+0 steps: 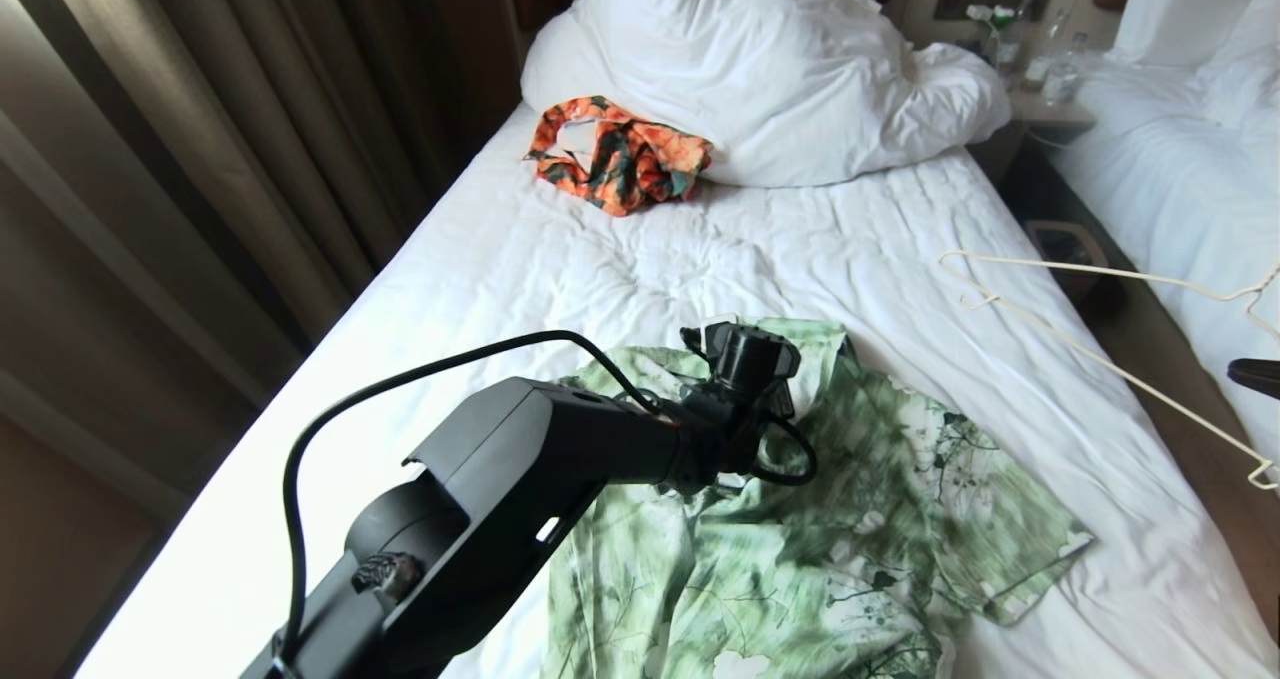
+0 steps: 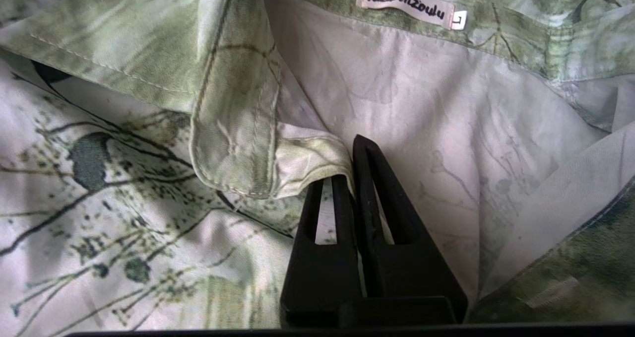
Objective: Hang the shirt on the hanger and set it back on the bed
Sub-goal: Lift the shirt and hanger
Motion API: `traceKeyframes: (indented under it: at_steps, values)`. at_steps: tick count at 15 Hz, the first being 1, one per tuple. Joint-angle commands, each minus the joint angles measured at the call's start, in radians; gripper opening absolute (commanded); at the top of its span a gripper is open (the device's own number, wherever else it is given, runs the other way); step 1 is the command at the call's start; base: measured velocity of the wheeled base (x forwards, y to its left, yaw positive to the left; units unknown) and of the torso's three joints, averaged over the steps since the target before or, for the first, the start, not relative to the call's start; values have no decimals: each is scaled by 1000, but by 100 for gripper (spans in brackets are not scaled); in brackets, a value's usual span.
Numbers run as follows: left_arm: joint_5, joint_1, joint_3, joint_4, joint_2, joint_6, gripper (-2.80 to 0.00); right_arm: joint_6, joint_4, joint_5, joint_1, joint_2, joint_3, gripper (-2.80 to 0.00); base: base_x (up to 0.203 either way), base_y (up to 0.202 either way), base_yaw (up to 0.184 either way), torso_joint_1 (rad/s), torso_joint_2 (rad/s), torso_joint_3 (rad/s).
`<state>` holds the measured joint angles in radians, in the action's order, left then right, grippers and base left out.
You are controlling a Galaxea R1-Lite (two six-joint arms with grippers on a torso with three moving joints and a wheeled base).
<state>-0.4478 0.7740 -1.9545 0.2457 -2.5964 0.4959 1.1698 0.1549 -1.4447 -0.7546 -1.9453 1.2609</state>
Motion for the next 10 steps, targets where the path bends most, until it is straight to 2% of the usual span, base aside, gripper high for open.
traceKeyframes:
  at_steps: [1,5,10]
  values:
    - [-3,-1,2,1,-1,3,-280,7,2,-7,6,0,-2,-280,0,0,0,0,0,0]
    - [-38,1,36,-10,79,3,-280,3,6,-6,60,15,-8,-280,0,0,0,0,0,0]
    - [-51,8,249,-51,329,-31,-280,1,9,-5,186,97,-101,-280,0,0,0,0,0,0]
